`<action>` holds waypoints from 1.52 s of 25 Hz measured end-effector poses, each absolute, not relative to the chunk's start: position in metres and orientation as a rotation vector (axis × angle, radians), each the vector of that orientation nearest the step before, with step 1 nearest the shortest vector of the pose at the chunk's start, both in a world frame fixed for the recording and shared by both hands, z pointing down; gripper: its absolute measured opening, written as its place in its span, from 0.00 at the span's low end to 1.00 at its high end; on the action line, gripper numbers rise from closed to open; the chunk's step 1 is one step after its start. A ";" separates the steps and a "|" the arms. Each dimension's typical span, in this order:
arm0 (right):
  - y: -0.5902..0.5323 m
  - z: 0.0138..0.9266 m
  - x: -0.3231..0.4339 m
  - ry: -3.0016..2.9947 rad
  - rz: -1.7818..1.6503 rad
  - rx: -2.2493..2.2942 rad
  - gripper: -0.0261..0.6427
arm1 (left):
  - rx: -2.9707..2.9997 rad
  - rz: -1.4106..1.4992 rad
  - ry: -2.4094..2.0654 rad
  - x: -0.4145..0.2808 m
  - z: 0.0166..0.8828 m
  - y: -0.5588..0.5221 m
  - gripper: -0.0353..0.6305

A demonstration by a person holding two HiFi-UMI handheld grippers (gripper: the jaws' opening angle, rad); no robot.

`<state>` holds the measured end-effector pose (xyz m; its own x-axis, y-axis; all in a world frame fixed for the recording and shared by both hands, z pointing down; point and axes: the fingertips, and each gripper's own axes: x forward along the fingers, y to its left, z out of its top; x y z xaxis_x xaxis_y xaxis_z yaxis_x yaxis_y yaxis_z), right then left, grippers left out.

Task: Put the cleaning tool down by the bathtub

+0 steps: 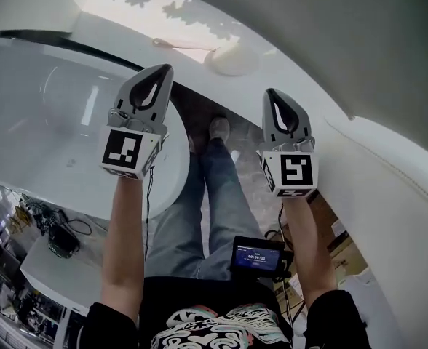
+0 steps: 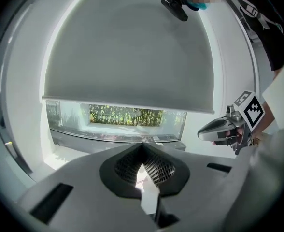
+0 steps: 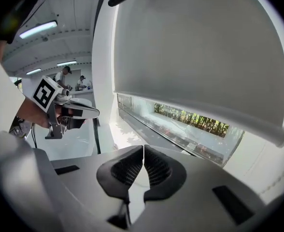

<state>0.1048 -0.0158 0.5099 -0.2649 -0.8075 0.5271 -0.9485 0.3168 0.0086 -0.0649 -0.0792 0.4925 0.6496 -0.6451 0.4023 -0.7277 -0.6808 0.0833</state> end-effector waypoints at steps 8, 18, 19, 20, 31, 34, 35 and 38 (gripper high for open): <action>-0.012 0.481 0.089 -2.201 0.430 1.512 0.08 | 2.565 0.464 -1.169 -0.077 0.466 -0.068 0.08; -0.026 0.421 0.083 -2.221 0.363 1.528 0.08 | 2.529 0.390 -1.278 -0.084 0.409 -0.069 0.08; -0.028 0.410 0.081 -2.228 0.343 1.524 0.08 | 2.537 0.349 -1.294 -0.085 0.394 -0.071 0.08; -0.029 0.399 0.078 -2.235 0.323 1.520 0.08 | 2.546 0.305 -1.318 -0.088 0.380 -0.073 0.08; -0.037 0.297 0.052 -2.277 0.223 1.535 0.08 | 2.523 0.261 -1.445 -0.136 0.282 -0.072 0.08; -0.030 0.275 0.046 -2.282 0.199 1.535 0.08 | 2.534 0.212 -1.467 -0.141 0.260 -0.067 0.08; -0.026 0.268 0.044 -2.284 0.197 1.535 0.08 | 2.533 0.204 -1.468 -0.143 0.254 -0.064 0.08; -0.022 0.248 0.038 -2.295 0.177 1.547 0.08 | 2.563 0.172 -1.485 -0.150 0.230 -0.064 0.08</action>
